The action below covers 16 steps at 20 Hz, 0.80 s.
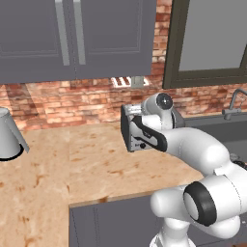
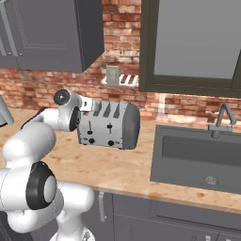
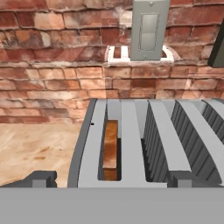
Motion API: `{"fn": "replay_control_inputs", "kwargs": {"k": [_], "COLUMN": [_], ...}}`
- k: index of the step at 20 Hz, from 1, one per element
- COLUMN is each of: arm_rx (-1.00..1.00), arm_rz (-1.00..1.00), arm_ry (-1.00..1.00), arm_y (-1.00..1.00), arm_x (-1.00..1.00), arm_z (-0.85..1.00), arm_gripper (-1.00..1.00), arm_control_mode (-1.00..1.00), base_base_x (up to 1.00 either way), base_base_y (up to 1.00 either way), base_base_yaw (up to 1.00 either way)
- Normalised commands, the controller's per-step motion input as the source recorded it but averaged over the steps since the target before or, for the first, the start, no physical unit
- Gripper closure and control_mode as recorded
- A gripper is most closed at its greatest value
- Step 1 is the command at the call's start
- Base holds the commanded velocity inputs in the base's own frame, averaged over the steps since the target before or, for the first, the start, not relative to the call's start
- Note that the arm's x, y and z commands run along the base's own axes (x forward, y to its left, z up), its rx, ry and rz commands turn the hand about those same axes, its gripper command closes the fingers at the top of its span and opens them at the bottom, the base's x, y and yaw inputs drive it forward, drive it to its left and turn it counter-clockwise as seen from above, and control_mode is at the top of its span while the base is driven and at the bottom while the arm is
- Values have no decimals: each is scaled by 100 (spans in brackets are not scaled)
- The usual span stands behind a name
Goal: Start the toaster. Once the lever pops up, take the bread to the plate on the dining counter.
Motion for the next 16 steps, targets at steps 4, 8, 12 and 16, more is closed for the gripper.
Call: {"fn": "replay_control_inputs", "kwargs": {"k": [4,8,12,16], "arm_rx": [0,0,0,0], "arm_rz": [0,0,0,0], "arm_ry": [0,0,0,0], "arm_y": [0,0,0,0], "arm_x": [0,0,0,0], "arm_z": [0,0,0,0], "arm_gripper": [-100,-100,-100,-100], "arm_control_mode": [-100,-100,-100,-100], "base_base_x": [0,0,0,0], "base_base_y": [0,0,0,0], "base_base_yaw": [0,0,0,0]}}
